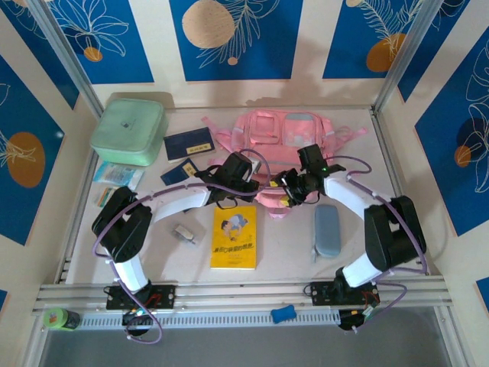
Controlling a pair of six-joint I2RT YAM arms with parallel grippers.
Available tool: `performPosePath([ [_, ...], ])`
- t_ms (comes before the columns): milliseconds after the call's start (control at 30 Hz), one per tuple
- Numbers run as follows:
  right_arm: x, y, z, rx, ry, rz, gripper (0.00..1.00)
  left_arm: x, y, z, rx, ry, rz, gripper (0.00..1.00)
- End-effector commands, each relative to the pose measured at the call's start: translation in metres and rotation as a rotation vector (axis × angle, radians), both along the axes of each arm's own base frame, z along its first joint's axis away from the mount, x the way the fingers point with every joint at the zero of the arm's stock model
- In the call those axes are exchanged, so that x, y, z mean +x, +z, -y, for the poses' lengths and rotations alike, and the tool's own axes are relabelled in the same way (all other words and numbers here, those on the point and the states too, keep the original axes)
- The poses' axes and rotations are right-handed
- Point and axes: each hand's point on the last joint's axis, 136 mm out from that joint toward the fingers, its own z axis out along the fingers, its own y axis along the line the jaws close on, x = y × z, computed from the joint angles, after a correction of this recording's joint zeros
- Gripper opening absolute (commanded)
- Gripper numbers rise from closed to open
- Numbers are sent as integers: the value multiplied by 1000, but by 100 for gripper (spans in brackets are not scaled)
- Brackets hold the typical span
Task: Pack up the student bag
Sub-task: Unzip the student bag at the center of the table.
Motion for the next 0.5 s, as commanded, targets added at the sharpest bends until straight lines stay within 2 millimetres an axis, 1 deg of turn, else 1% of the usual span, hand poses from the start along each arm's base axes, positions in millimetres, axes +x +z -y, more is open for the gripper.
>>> performPosePath([
  [0, 19, 0, 0, -57, -3, 33, 52, 1, 29, 16, -61, -46, 39, 0],
  [33, 19, -3, 3, -74, 0, 29, 49, 1, 30, 15, -55, -48, 44, 0],
  [133, 16, -12, 10, -76, -12, 8, 35, 3, 29, 9, -10, -51, 68, 0],
  [200, 15, -12, 14, -55, -27, 15, 25, 8, 26, 1, 30, -39, 73, 0],
  [300, 11, -7, 20, -68, -34, 33, 12, 15, 25, -8, 43, -19, 81, 0],
  [333, 11, -4, 21, -68, -33, 43, 9, 18, 24, -13, 54, -4, 87, 0],
  [400, 11, 3, 25, -67, -30, 67, 0, 29, 21, -29, 87, 51, 88, 0],
  [467, 9, 9, 28, -61, -30, 79, 0, 41, 20, -46, 100, 101, 84, 0],
])
